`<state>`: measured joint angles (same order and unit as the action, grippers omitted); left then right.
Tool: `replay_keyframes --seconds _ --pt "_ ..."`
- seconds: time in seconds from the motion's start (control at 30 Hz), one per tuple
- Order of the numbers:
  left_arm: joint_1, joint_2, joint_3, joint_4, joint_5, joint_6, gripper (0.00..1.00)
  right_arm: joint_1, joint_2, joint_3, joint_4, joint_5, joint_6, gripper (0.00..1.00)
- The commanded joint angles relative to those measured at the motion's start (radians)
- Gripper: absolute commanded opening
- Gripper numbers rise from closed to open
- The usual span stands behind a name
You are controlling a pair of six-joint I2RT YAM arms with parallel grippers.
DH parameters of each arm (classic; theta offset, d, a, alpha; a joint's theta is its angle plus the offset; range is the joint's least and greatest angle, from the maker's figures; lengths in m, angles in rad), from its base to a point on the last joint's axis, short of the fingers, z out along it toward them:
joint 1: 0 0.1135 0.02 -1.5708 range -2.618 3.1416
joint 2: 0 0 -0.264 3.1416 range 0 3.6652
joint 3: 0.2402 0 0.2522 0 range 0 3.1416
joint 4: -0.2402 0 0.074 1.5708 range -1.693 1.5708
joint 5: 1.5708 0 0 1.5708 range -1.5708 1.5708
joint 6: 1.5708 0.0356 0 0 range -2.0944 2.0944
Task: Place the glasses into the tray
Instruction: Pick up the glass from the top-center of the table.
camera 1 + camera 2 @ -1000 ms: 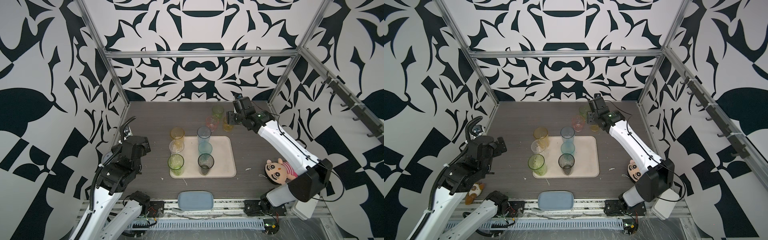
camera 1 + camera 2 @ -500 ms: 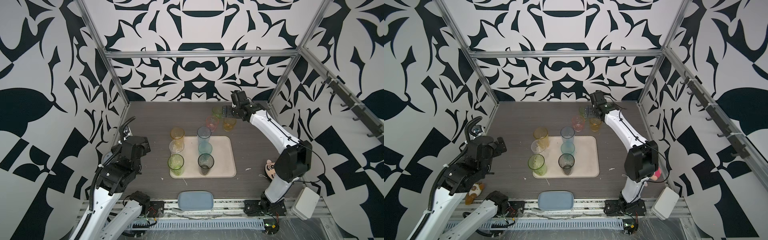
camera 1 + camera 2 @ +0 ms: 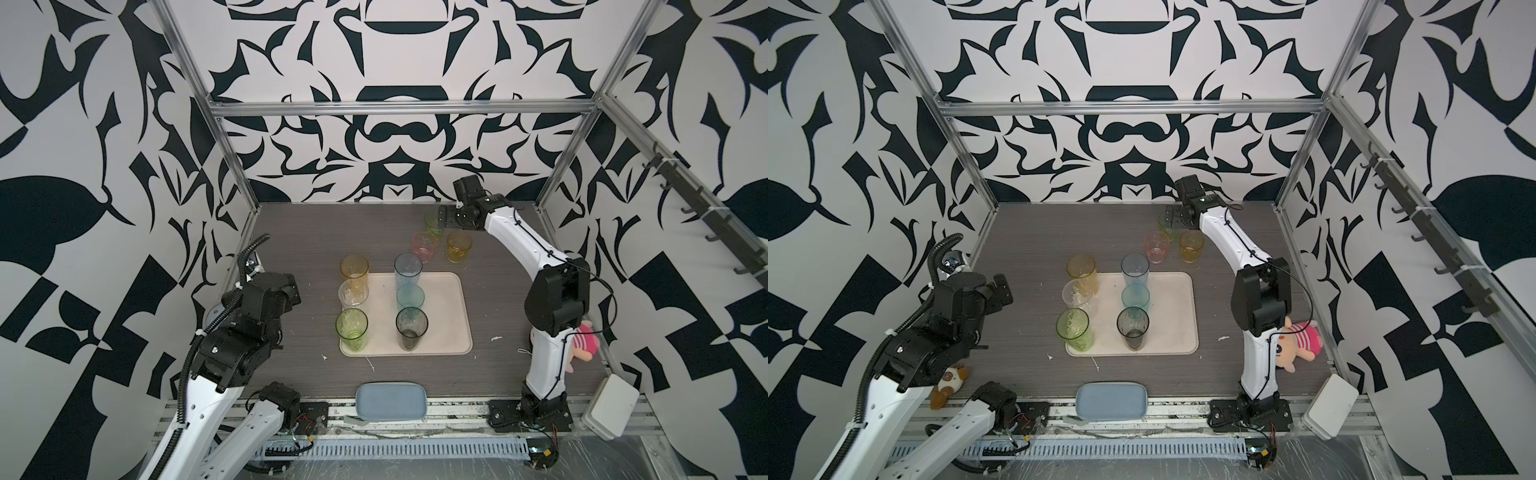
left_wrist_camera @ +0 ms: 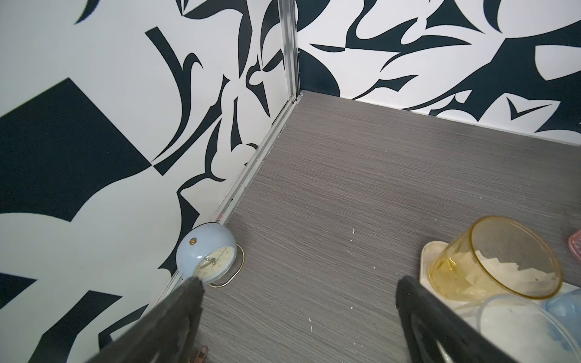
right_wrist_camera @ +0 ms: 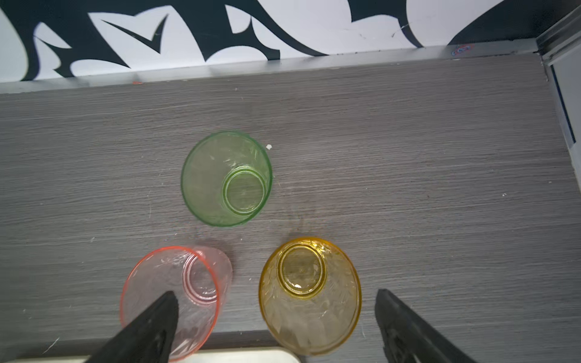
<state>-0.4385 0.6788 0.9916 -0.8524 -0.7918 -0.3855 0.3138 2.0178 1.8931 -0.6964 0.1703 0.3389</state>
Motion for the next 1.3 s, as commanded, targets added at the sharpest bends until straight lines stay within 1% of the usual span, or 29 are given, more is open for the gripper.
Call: replay_keyframes --seconds 0.0,0.27,0.5,0.67,0.97,1.17,1.27 --pt "0.002 -0.010 -0.009 0.003 -0.005 -0.012 0.99 -0.011 0.014 0.072 -0.029 -0.019 0.007 0.99" --pt "0.001 -0.010 -0.009 0.003 -0.005 -0.012 0.99 -0.037 0.111 0.164 -0.070 -0.043 0.027 0.98" --pt "0.002 -0.010 -0.010 0.004 -0.006 -0.012 0.99 -0.046 0.175 0.217 -0.091 -0.067 0.037 0.95" --pt "0.002 -0.011 -0.010 0.003 -0.006 -0.012 0.99 -0.055 0.221 0.264 -0.098 -0.087 0.038 0.88" --pt "0.002 -0.018 -0.013 0.009 -0.002 -0.013 1.00 -0.061 0.279 0.323 -0.123 -0.087 0.035 0.81" --pt "0.002 -0.016 -0.012 0.008 -0.002 -0.013 1.00 -0.068 0.294 0.332 -0.123 -0.102 0.037 0.77" --pt "0.002 -0.016 -0.012 0.009 -0.003 -0.013 0.99 -0.071 0.301 0.338 -0.121 -0.119 0.038 0.72"
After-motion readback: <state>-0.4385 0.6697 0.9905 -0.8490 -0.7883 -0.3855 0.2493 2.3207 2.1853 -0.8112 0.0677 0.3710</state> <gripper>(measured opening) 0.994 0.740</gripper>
